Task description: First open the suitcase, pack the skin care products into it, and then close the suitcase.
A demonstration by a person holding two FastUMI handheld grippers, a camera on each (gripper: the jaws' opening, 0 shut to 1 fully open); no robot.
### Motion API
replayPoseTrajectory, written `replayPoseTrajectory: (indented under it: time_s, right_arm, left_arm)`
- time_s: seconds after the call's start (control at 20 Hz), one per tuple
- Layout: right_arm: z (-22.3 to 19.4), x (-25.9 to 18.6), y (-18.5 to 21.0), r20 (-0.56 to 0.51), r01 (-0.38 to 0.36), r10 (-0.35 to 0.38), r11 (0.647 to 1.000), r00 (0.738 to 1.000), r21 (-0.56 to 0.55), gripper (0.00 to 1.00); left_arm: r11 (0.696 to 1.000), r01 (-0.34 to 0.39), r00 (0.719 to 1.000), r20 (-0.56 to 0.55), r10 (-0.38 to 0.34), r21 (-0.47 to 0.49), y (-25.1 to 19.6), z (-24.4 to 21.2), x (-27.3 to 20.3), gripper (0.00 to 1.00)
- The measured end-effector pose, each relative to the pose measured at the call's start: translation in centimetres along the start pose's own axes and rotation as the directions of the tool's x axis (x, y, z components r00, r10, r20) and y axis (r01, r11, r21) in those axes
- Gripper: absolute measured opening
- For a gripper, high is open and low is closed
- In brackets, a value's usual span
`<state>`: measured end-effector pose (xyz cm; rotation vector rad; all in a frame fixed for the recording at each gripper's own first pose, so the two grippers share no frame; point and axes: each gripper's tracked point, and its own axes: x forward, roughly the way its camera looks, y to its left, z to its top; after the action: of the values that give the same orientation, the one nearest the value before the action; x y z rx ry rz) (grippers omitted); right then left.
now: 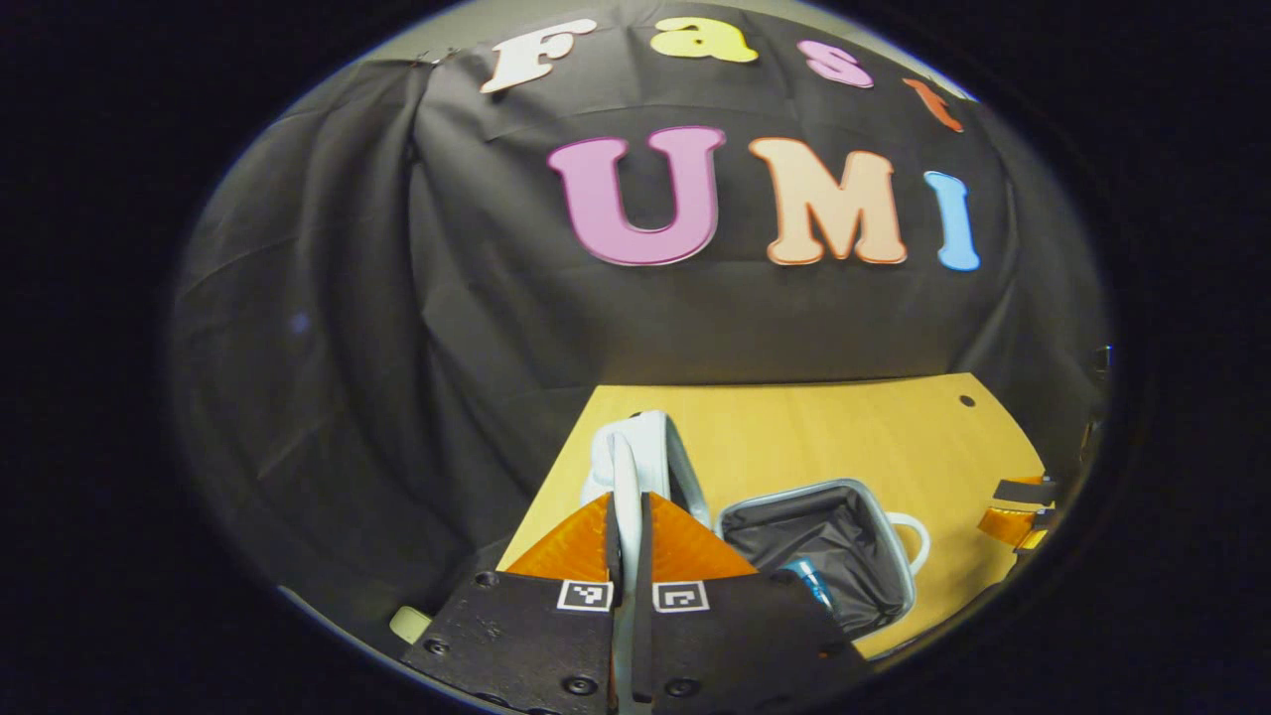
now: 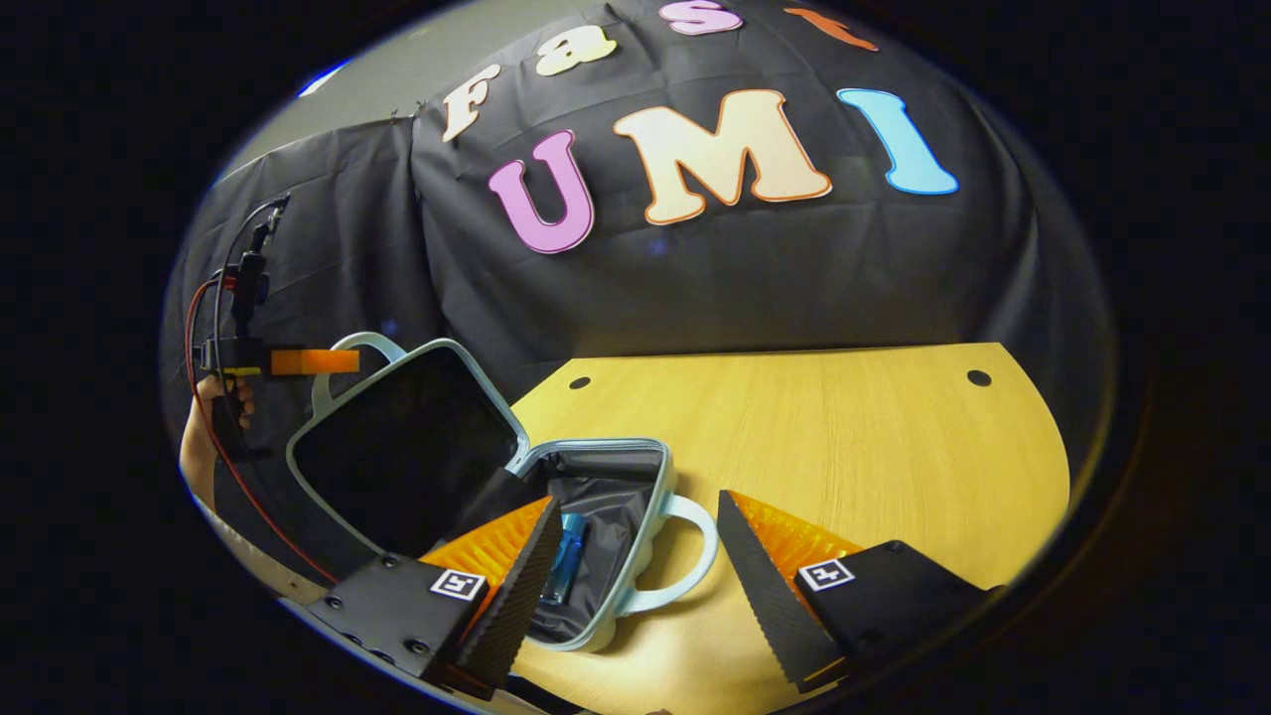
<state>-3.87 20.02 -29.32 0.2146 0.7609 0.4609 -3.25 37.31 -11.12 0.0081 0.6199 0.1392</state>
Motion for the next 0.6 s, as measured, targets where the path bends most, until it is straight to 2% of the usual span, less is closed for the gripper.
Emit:
replayPoseTrajectory:
  time_s: [0.1, 0.3, 0.6]
  right_arm:
    - [0.0, -0.6, -0.6, 0.004, 0.006, -0.006, 1.000, 1.000, -0.001, 0.98]
    - [-0.2, -1.8, -1.7, 0.012, 0.014, -0.014, 1.000, 1.000, 0.008, 0.98]
    - [0.0, -4.2, -4.4, 0.030, 0.049, -0.049, 0.999, 0.998, 0.014, 0.98]
  left_arm:
    - [0.998, 0.071, 0.997, 0.017, -0.070, -0.003, -3.0, 0.9, -0.2, 0.00]
    - [0.989, 0.150, 0.989, 0.022, -0.149, -0.022, -7.4, 1.1, -0.3, 0.00]
    - [0.945, 0.320, 0.947, 0.025, -0.319, -0.066, -15.3, 0.8, 0.3, 0.01]
